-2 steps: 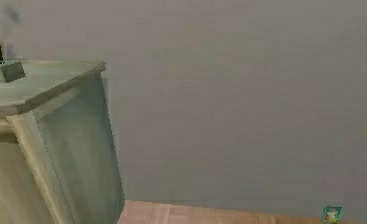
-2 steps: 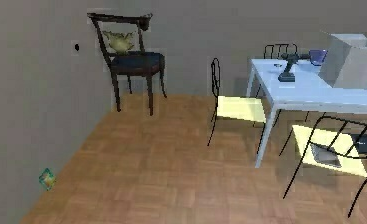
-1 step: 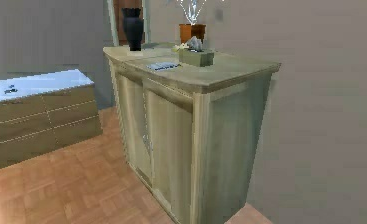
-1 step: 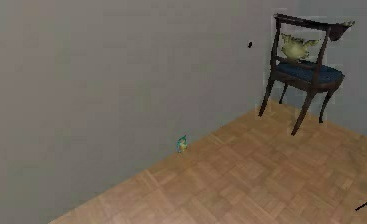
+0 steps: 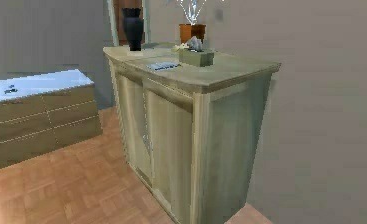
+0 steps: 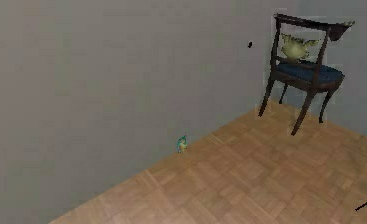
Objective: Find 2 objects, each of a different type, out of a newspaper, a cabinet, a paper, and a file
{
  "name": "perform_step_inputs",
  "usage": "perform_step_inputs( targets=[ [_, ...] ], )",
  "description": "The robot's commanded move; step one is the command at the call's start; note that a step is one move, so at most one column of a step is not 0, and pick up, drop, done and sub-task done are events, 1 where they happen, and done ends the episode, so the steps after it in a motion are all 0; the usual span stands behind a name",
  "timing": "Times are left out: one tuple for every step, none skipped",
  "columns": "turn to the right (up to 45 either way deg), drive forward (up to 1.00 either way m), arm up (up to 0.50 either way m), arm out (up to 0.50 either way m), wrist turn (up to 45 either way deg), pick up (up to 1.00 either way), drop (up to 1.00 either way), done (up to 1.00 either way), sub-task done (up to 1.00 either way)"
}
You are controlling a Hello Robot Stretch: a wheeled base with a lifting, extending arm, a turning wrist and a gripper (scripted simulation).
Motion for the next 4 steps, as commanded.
perform_step_inputs(
  targets=[
    [45.0,0.0,0.0,0.0,0.0,0.0,0.0,0.0,0.0],
    [15.0,0.0,0.0,0.0,0.0,0.0,0.0,0.0,0.0],
    [0.0,0.2,0.0,0.0,0.0,0.0,0.0,0.0,0.0],
    [-45.0,0.0,0.0,0.0,0.0,0.0,0.0,0.0,0.0]
  ],
)
